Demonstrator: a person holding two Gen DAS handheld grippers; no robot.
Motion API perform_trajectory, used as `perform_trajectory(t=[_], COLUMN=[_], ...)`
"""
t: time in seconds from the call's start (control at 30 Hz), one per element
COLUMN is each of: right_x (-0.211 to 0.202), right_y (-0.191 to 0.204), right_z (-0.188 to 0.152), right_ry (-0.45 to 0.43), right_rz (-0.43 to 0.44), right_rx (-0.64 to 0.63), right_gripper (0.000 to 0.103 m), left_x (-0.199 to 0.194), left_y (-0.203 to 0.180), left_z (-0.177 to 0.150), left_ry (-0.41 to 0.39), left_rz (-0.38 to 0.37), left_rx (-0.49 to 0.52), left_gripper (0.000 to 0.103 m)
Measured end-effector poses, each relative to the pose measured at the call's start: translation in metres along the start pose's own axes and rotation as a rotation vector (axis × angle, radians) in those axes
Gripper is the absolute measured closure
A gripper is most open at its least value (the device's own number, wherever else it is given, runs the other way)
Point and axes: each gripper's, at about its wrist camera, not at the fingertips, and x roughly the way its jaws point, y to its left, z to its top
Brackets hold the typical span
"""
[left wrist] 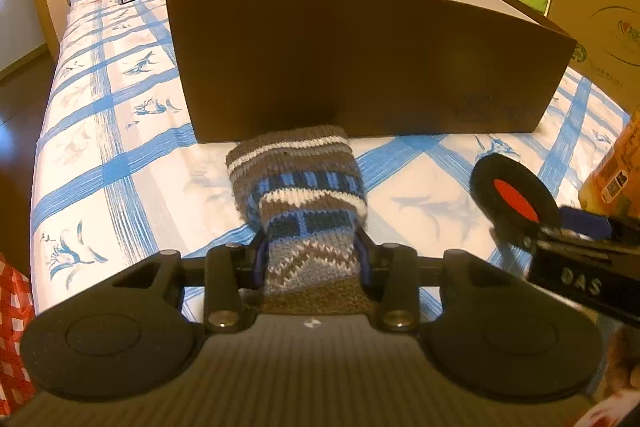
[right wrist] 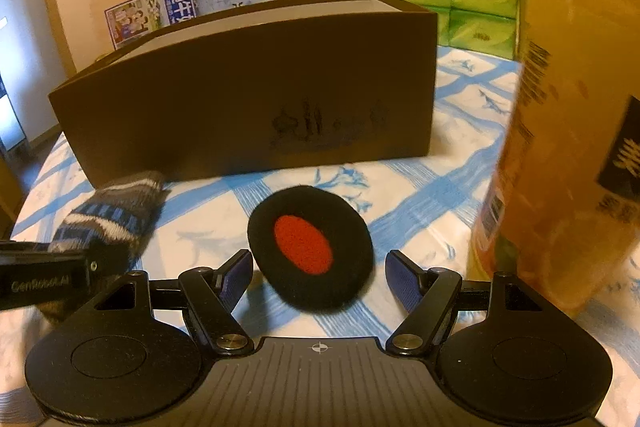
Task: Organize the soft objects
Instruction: 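Close left tool on the striped sock while right tool grasps the red-black pad, then carry the sock in left tool while right tool carries the pad to the box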
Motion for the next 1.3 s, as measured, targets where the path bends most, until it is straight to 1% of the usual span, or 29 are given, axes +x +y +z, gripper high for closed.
perform_trajectory(t=[0.03,0.07,0.1,0.23,0.43,0.6,0.73,0.8,0.83,0.87,0.9,0.93,0.97,1.0,1.07,1.1,1.13,1.3], right_x=[0.002,0.003,0.003,-0.002,-0.029,-0.061,-0.087,-0.099,-0.103,-0.106,-0.107,-0.107,-0.106,-0.106,-0.103,-0.103,-0.100,-0.092], right_y=[0.000,0.001,0.002,0.005,0.000,-0.003,0.000,-0.001,-0.001,-0.001,-0.002,-0.001,0.001,0.002,0.004,0.004,0.003,0.008], right_z=[0.001,0.002,0.001,-0.005,-0.019,-0.037,-0.057,-0.066,-0.069,-0.072,-0.074,-0.074,-0.074,-0.074,-0.074,-0.075,-0.075,-0.074], right_ry=[0.003,0.003,-0.002,-0.009,0.035,0.097,0.132,0.151,0.156,0.156,0.154,0.153,0.154,0.152,0.141,0.140,0.139,0.126], right_rz=[-0.001,-0.002,0.003,-0.003,0.029,0.061,0.066,0.078,0.074,0.074,0.074,0.072,0.065,0.059,0.048,0.044,0.047,0.046], right_rx=[-0.011,-0.030,-0.051,-0.121,-0.113,-0.066,-0.103,-0.108,-0.103,-0.098,-0.096,-0.100,-0.109,-0.119,-0.138,-0.144,-0.149,-0.186], right_gripper=[0.031,0.039,0.043,0.044,0.044,0.044,0.044,0.043,0.043,0.042,0.041,0.038,0.036,0.035,0.029,0.028,0.027,0.024], left_x=[-0.001,-0.001,-0.002,-0.006,-0.020,-0.042,-0.065,-0.077,-0.083,-0.087,-0.091,-0.093,-0.093,-0.093,-0.091,-0.090,-0.089,-0.081], left_y=[-0.001,-0.001,-0.002,-0.002,-0.005,-0.012,-0.021,-0.023,-0.025,-0.026,-0.027,-0.028,-0.028,-0.028,-0.027,-0.026,-0.025,-0.023], left_z=[0.000,-0.001,-0.001,-0.003,-0.015,-0.036,-0.056,-0.066,-0.071,-0.075,-0.079,-0.081,-0.083,-0.083,-0.082,-0.080,-0.079,-0.074], left_ry=[0.001,0.002,0.005,0.017,0.027,0.050,0.071,0.092,0.099,0.105,0.112,0.120,0.124,0.122,0.134,0.137,0.134,0.134], left_rz=[0.000,-0.001,-0.002,-0.010,-0.024,-0.054,-0.078,-0.099,-0.109,-0.114,-0.117,-0.117,-0.115,-0.114,-0.099,-0.090,-0.086,-0.079], left_rx=[0.002,0.003,0.002,-0.004,0.003,0.025,0.063,0.065,0.070,0.075,0.078,0.078,0.076,0.073,0.058,0.051,0.048,0.037], left_gripper=[0.066,0.067,0.067,0.067,0.068,0.068,0.067,0.064,0.058,0.055,0.054,0.050,0.041,0.037,0.035,0.034,0.029,0.025])
